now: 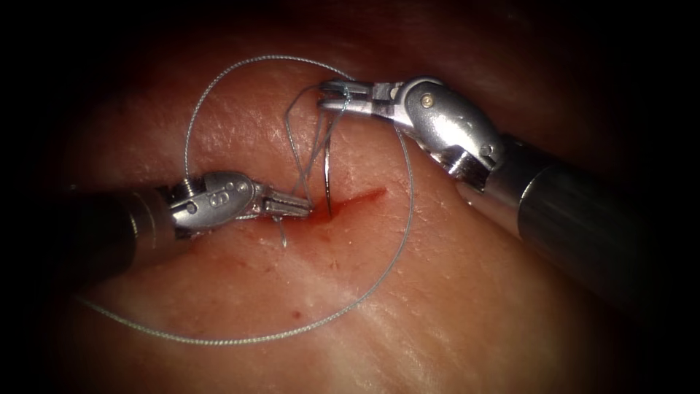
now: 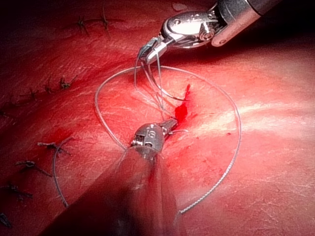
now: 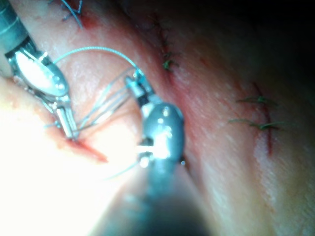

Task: Wound Closure

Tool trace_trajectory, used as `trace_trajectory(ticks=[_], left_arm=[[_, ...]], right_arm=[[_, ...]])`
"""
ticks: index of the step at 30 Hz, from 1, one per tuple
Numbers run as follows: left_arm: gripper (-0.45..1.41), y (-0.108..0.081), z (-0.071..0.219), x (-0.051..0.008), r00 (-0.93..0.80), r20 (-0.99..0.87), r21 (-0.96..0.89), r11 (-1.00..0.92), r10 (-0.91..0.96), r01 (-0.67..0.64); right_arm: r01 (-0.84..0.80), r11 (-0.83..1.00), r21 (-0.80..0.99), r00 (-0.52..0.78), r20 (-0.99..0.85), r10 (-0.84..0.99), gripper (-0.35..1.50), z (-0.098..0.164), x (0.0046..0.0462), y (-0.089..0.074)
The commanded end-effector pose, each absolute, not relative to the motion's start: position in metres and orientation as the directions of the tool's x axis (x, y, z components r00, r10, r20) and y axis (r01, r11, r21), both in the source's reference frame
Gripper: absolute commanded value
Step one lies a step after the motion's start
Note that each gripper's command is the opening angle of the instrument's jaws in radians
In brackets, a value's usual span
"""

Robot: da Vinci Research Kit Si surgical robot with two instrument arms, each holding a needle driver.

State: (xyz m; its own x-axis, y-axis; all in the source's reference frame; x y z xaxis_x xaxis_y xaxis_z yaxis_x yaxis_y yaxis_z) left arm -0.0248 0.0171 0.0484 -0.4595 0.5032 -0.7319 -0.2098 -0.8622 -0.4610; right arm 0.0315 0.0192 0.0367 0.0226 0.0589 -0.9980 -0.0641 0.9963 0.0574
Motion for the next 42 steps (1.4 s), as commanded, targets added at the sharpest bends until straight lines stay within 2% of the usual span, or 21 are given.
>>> trace_trajectory(ticks=[1,5,11,28,42], left_arm=[[-0.27,0.0172,0.0491,-0.0250,-0.455,-0.731,-0.470,-0.858,0.509,-0.207],[-0.23,0.0174,0.0491,-0.0243,-0.454,-0.729,-0.475,-0.856,0.512,-0.202],[-0.33,0.0178,0.0504,-0.0241,-0.453,-0.730,-0.475,-0.857,0.511,-0.201],[-0.40,0.0166,0.0533,-0.0249,-0.462,-0.711,-0.498,-0.844,0.530,-0.201],[-0.38,0.0148,0.0506,-0.0258,-0.509,-0.683,-0.523,-0.837,0.524,-0.159]], right_arm=[[-0.063,0.997,0.035,0.030,-0.999,0.037,-0.35,0.0379,0.0323,0.0200],[-0.051,0.999,-0.011,0.057,-0.998,-0.008,-0.35,0.0392,0.0328,0.0198],[-0.051,0.997,-0.052,0.064,-0.997,-0.049,-0.35,0.0401,0.0330,0.0190],[-0.033,0.978,-0.205,0.095,-0.975,-0.201,-0.35,0.0392,0.0336,0.0187],[-0.006,0.958,-0.286,0.116,-0.952,-0.283,-0.35,0.0397,0.0341,0.0179]])
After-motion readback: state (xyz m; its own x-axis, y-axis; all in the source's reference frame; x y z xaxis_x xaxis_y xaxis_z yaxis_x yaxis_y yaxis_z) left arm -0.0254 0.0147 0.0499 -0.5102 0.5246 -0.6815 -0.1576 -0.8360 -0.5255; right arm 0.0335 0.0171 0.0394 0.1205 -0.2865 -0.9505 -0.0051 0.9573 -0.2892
